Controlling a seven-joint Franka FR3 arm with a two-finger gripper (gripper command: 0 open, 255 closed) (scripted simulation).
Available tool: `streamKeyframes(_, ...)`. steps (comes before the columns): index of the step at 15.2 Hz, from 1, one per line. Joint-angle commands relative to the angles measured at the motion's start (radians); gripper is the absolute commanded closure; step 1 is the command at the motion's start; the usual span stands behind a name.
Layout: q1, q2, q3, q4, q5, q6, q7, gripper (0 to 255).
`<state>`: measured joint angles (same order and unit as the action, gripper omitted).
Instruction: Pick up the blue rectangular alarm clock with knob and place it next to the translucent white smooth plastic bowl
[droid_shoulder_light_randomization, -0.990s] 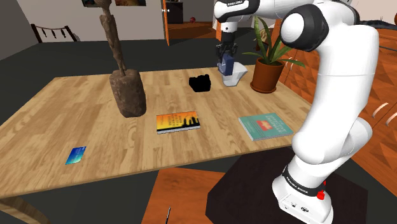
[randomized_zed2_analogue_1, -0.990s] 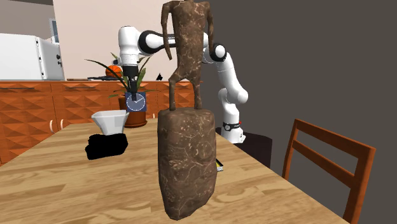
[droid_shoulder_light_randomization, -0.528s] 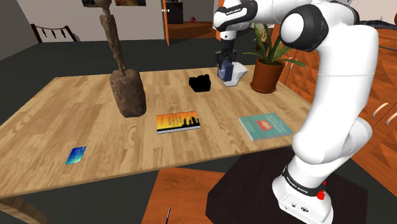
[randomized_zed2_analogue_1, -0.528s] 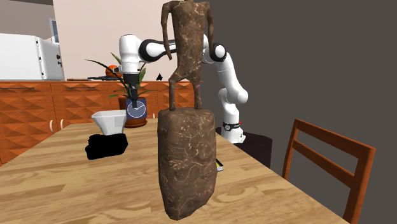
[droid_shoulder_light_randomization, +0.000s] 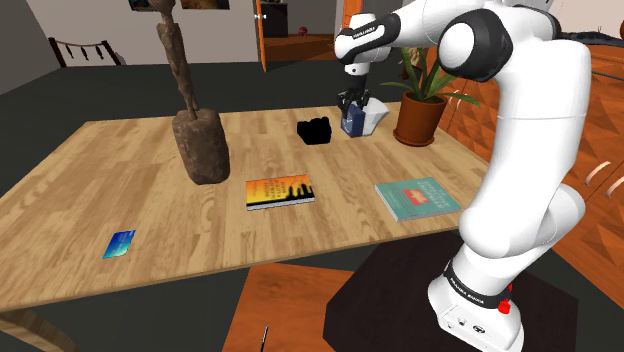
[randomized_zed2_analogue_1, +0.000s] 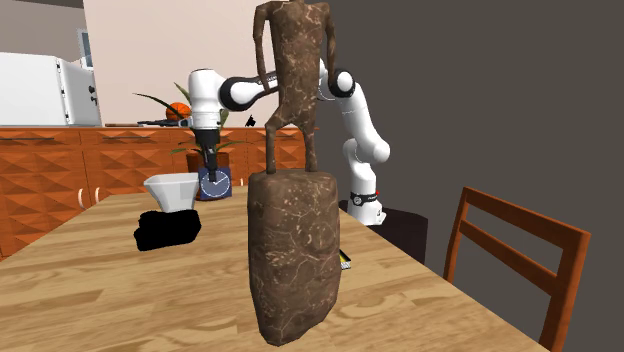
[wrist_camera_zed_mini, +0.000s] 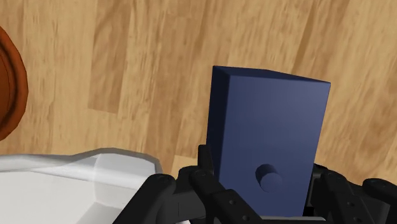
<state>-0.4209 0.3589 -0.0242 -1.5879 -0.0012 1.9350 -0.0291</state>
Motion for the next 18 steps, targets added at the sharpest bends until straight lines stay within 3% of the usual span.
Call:
streamKeyframes(1, 0.0, 0.006, 0.0, -0.019, 0.0, 0.026, 0.001, 255)
streamKeyframes(12, 0.0, 0.057, 0.001, -0.102, 0.001, 0.16, 0.001, 255)
streamKeyframes(18, 0.0, 0.057, 0.001, -0.102, 0.001, 0.16, 0.001, 255)
